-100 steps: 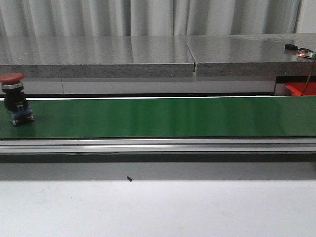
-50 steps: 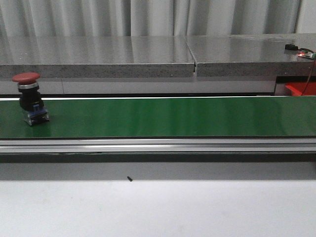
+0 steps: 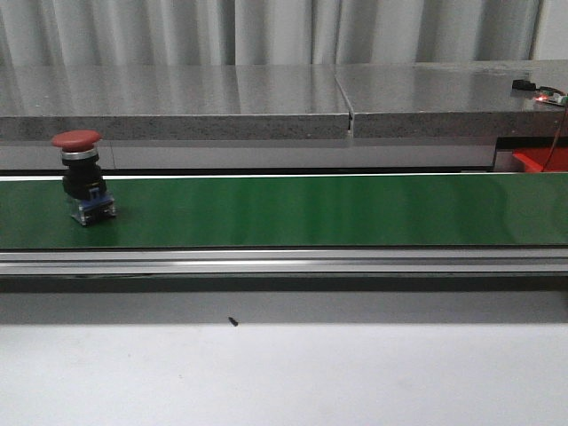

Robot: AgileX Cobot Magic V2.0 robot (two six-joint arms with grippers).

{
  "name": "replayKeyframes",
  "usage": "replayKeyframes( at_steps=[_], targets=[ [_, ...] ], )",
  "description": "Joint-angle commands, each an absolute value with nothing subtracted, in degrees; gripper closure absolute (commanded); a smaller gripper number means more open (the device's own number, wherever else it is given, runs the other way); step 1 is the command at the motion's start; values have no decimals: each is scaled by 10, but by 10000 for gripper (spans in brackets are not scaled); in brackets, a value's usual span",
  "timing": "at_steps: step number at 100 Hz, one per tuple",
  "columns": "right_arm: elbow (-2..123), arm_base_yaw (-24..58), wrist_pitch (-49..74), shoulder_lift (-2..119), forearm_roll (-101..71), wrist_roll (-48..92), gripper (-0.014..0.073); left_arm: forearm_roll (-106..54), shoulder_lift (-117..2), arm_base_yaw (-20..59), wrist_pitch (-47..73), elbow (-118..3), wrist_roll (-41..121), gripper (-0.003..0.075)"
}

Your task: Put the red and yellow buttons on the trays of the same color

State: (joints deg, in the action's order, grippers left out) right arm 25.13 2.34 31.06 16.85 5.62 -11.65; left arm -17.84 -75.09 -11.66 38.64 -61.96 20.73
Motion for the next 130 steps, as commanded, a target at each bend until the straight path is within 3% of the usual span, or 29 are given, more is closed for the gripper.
replayKeyframes(
  at_steps=[1, 60, 102, 130],
  targets=[
    [264, 23, 270, 172, 58, -114, 652, -195, -709, -94, 371, -633, 209, 731],
    [305, 33, 297, 212, 57, -98, 652, -207, -492, -6, 387, -508, 209, 739],
    [441, 180, 339, 401, 57, -78, 652, -211, -323, -6, 390, -411, 209, 739],
    [555, 262, 368, 573, 57, -78, 648, -211, -301, -6, 407, -404, 209, 739]
  ],
)
